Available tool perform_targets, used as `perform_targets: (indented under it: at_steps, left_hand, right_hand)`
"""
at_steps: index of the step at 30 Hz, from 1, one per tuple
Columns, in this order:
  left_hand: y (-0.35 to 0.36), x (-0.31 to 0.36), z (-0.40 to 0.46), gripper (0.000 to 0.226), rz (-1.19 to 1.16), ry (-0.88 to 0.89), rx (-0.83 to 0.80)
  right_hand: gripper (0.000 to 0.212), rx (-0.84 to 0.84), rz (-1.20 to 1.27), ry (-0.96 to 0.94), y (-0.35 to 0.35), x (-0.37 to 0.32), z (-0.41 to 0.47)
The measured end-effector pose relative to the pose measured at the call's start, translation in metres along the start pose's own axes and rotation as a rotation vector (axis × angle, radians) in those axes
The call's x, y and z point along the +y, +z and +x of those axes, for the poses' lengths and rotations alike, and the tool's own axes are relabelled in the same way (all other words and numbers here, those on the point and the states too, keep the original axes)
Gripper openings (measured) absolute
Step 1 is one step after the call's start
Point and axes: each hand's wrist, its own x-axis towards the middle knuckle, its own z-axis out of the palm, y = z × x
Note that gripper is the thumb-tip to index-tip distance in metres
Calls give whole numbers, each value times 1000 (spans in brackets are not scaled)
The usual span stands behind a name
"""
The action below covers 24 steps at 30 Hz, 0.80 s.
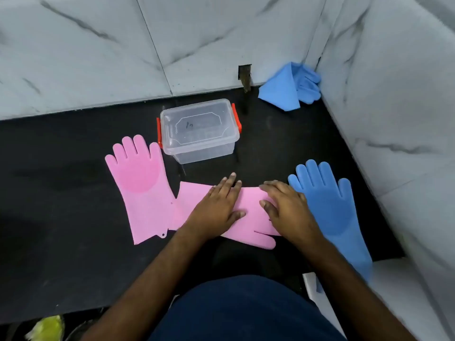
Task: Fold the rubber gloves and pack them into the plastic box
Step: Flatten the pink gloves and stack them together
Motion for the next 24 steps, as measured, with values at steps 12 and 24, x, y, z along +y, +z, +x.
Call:
perform_targets:
  at_steps: [12,24]
  left_hand:
    - [-19,19,31,59,-76,-130,-83]
    - [-109,22,-34,21,-1033,-49,134]
  right_hand:
    - [60,-264,13,-17,-4,37,20]
    - [29,270,474,-207,-50,-44,42]
